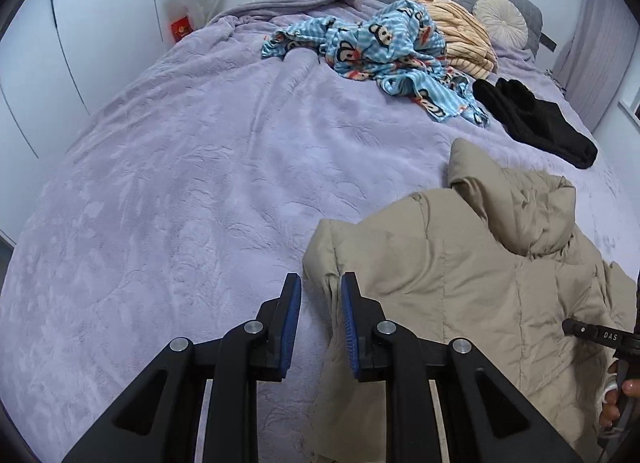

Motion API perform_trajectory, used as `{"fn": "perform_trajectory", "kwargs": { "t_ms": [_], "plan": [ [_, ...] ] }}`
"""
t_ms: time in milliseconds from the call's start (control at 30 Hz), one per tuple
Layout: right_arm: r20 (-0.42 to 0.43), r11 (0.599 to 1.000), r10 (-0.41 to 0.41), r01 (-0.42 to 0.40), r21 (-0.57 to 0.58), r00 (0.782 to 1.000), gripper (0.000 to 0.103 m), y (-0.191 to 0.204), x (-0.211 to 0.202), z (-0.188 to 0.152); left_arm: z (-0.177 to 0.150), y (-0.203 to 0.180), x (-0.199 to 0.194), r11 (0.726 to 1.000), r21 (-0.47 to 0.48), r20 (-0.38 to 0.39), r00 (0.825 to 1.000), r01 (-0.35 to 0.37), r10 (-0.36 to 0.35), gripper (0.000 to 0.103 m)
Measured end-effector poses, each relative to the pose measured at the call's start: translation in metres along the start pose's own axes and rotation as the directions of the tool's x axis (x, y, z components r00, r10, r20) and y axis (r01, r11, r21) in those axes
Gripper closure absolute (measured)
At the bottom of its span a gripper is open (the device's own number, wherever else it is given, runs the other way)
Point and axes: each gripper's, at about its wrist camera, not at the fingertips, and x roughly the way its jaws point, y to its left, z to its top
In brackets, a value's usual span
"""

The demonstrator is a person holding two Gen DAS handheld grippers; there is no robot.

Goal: Fold large clothes
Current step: 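Grasp the jacket side edge with the left tool and fold it inward over the body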

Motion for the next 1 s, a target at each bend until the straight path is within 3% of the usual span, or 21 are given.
{"fn": "perform_trajectory", "kwargs": {
  "t_ms": [133,200,400,467,700,1000],
  "plan": [
    [0.016,1.0,-0.013,0.014,-0.028,1.0,0.101,0.002,0.001,0.004,-0.02,-0.017,0.044,0.994,0.063,-0.067,0.993,-0.092,0.097,0.081],
    [0.027,0.999,-0.01,0.011,-0.041,1.0,0.103,0.0,0.001,0.005,-0.029,-0.018,0.065,0.993,0.069,-0.086,0.991,-0.099,0.104,0.081],
    [0.038,0.999,0.035,-0.036,0.012,0.999,0.103,-0.019,-0.017,-0.002,-0.03,-0.027,0.061,0.979,0.131,-0.074,0.983,-0.158,0.168,0.079],
    [0.051,0.999,0.026,-0.028,0.036,0.998,0.098,-0.027,-0.031,-0.006,-0.025,-0.024,0.048,0.985,0.105,-0.079,0.987,-0.134,0.143,0.079],
    [0.065,0.987,0.05,-0.059,0.147,0.997,0.098,-0.061,-0.072,-0.026,-0.033,-0.044,0.003,0.995,0.076,-0.094,0.993,-0.069,0.077,0.079],
    [0.07,0.962,0.058,-0.075,0.262,0.996,0.098,-0.111,-0.106,-0.068,-0.07,-0.122,-0.021,0.993,0.112,-0.165,0.986,0.043,-0.024,0.078]
  ]
}}
